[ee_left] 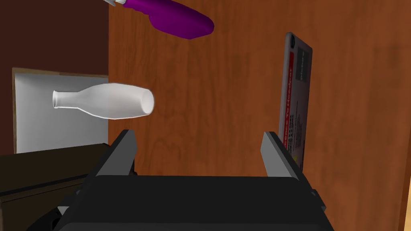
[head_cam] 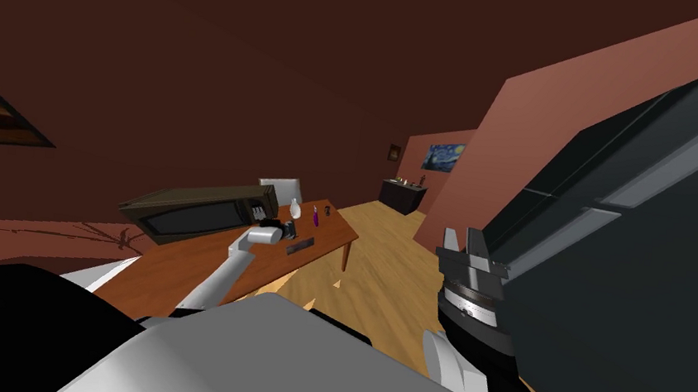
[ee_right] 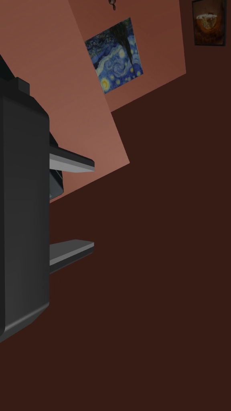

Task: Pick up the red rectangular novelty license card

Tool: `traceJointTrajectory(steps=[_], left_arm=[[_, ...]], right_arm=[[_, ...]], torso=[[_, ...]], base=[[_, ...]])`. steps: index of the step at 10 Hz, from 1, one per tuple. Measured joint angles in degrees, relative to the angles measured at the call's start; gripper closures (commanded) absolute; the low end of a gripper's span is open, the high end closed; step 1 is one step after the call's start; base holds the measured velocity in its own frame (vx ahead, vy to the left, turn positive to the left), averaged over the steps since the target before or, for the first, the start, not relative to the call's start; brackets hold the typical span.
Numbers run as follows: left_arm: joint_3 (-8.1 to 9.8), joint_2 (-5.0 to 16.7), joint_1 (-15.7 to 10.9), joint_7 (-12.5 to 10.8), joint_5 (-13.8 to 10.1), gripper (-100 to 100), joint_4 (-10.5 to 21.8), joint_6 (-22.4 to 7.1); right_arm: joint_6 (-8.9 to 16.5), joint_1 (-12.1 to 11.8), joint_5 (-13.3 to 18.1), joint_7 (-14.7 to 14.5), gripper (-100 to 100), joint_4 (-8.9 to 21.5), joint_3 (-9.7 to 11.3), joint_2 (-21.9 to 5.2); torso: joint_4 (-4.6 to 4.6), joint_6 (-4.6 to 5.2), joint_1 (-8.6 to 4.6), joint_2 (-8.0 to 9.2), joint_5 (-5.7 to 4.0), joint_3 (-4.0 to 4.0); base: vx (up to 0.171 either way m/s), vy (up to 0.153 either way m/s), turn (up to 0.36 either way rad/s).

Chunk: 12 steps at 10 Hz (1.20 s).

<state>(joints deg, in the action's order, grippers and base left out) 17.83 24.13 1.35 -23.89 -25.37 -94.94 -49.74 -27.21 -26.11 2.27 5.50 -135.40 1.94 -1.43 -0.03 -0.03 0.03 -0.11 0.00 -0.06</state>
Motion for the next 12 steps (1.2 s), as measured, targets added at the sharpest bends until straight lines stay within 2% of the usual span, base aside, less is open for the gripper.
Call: traceJointTrajectory(steps=[5, 12], left_arm=[[0.15, 1.17, -0.99, -2.18, -1.48, -100, 2.65, -7.38], [-0.13, 3.22, -3.73, -5.02, -4.09, -100, 9.57, -18.0]], right_arm=[[0.0, 0.0, 0.0, 0.0, 0, 0.0, 0.0, 0.0], [0.0, 0.0, 0.0, 0.0, 0, 0.0, 0.0, 0.0]], torso=[[0.0, 0.0, 0.02, 0.0, 0.01, 0.0], [-0.01, 0.0, 0.04, -0.05, 0.01, -0.03]], base=[[0.032, 0.008, -0.028], [0.042, 0.015, -0.03]])
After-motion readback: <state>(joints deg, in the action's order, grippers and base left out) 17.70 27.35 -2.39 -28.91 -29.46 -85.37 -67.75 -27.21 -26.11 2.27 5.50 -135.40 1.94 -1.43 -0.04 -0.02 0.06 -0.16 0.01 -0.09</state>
